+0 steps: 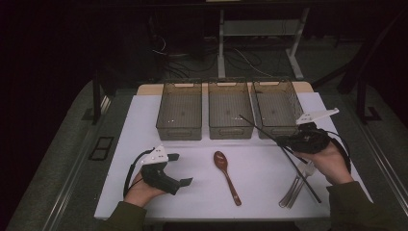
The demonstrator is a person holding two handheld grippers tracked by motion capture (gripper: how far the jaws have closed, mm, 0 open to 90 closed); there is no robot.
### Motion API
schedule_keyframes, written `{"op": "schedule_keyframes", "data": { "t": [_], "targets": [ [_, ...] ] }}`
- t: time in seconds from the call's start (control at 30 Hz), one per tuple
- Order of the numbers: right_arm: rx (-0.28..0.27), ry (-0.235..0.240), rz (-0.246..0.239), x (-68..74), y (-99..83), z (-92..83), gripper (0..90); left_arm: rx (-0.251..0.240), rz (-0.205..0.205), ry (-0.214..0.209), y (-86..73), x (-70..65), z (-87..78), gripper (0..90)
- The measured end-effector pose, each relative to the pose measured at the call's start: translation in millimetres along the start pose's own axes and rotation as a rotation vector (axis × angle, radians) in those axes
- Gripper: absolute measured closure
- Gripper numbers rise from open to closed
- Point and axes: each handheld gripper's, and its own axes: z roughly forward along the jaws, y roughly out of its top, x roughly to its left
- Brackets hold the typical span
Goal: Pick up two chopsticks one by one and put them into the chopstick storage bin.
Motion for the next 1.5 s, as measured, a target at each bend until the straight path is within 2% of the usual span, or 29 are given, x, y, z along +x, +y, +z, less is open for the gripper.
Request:
{"op": "schedule_keyframes", "data": {
  "t": [0.2, 0.9, 1.17, 1.5],
  "targets": [
    [0.015, -0.009, -0.022, 7.6, 25.2, 10.4, 85.9, 0.002, 0.002, 0.001, 0.4, -2.0, -0.1, 0.0],
    [0.057, -0.006, -0.058, 19.9, 88.7, 52.6, 85.8, -0.018, 0.005, -0.005, 2.3, -3.0, -2.6, 0.0],
    [0.07, -0.008, -0.052, 25.6, 114.8, 78.4, 85.9, -0.018, 0.007, -0.005, 2.7, -3.3, -2.8, 0.0],
    [0.075, -0.017, -0.035, 32.1, 142.0, 101.6, 85.9, -0.017, 0.01, 0.003, 2.4, -3.9, -2.2, 0.0]
  ]
}}
